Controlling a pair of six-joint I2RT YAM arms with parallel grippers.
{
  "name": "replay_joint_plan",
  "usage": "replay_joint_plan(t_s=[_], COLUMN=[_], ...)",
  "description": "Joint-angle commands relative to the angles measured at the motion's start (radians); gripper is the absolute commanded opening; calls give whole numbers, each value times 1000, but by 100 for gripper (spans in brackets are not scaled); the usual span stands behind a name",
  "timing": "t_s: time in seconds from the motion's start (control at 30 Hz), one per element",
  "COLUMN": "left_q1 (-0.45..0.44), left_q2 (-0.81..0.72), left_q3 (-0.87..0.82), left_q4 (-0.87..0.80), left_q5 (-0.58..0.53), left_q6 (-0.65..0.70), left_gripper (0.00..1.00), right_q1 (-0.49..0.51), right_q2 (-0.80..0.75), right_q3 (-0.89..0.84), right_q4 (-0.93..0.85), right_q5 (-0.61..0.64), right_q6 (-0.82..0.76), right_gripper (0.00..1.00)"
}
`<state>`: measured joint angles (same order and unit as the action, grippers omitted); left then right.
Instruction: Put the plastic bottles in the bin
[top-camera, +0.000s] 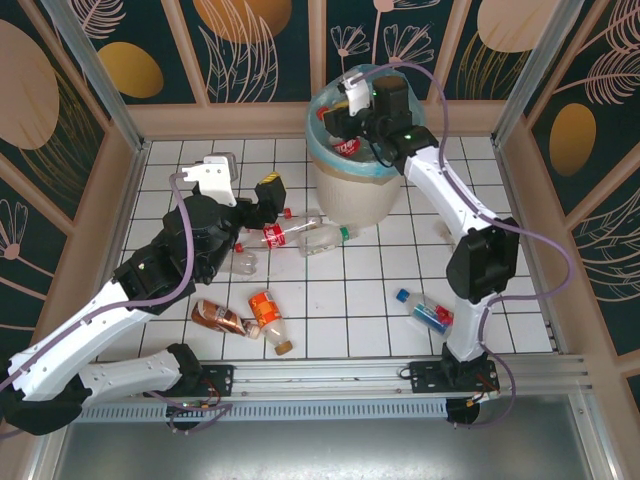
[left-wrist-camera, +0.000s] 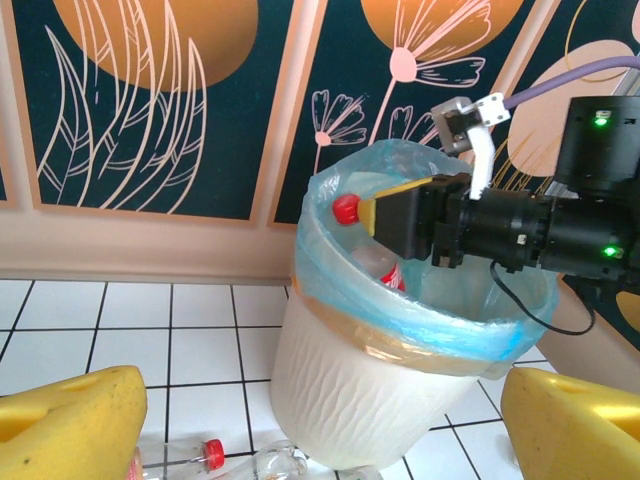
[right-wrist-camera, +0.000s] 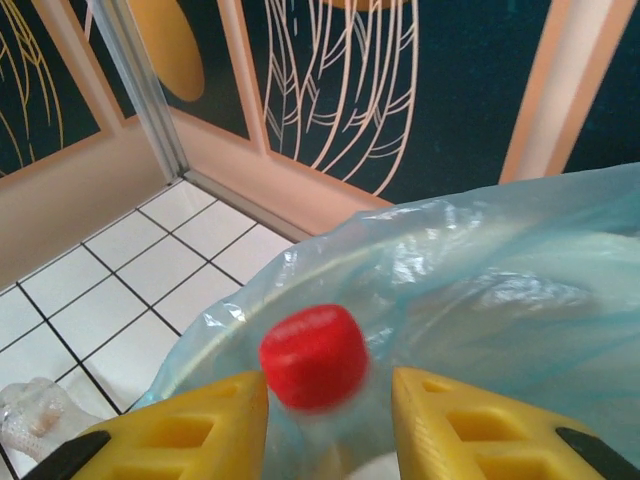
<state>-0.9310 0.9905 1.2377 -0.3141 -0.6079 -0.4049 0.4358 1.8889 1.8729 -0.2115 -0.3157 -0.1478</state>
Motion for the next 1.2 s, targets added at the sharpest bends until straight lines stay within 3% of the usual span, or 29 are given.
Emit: replay_joint_plan(t_s=[0.0,0.17,0.3,0.53,0.7,0.83,0.93,1.17], left_q1=[4,3,4,3,4,3,3,3], left_q2=[4,-11,-27,-64,-139,-195,-238,-345], left_q3=[8,-2,-26,-124,-249,-344,-397,-532], left_q4=[21,-16,-80,-243,-333,-392,-405,-398], left_q5=[4,0,25,90,103,76,63,63], left_q6=[11,-17,-57,-183,-302,-384,-427,-521], left_gripper=[91,91,91,91,89,89,89,90], right_q1=[-6,8,69,312,532,711,796,876], right_q2=[-46,-142,-312,-691,-879,-926,-922,-789], right_q3=[2,-18,-187,-712,-1060,-1260,-1302,-1264], right_q4=[43,17,50,211,294,349,307,266], right_q5=[-26,-31,-36,-25,178,351,446,502], right_q6=[33,73,28,69,282,487,593,598], right_gripper=[39,40,44,51,54,55,56,59])
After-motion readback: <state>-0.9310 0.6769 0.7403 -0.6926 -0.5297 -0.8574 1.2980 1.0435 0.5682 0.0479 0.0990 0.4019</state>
